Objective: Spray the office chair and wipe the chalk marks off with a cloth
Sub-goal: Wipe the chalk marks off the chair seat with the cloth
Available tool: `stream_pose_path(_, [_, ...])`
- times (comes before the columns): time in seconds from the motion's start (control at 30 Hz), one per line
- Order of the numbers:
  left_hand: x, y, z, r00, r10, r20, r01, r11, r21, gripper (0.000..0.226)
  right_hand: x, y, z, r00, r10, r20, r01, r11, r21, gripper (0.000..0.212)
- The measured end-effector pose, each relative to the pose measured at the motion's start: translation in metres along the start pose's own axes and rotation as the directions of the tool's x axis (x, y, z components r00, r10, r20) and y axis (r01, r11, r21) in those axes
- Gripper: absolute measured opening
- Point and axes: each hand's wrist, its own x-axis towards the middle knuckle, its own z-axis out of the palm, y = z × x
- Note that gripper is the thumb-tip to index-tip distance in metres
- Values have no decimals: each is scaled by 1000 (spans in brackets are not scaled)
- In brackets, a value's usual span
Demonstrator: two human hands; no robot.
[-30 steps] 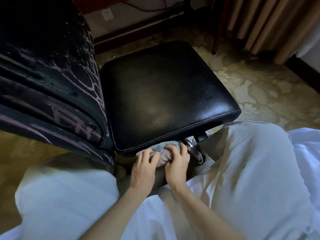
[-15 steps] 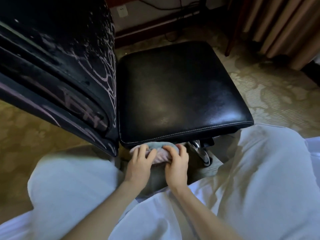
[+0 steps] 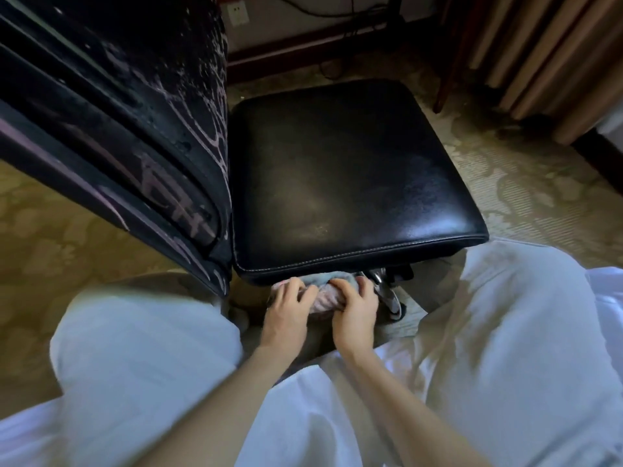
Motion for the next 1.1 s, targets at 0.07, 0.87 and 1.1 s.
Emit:
stream_pose_path(0.07, [-11,-26,-9,996,-83,10,83,997,3,36,-10,-12,19,992,-46,118,49,999,-15,50])
stream_pose_path(0.87, [80,52,-69,968,127,-217,-155,981,-116,44,37,-33,-55,907,-92,-411,132,989,71,54])
stream_pose_path(1.1, [119,99,-53,975,185,120,-184,983,-24,33,67,7,-92,938,8,-348,-22,999,-36,55])
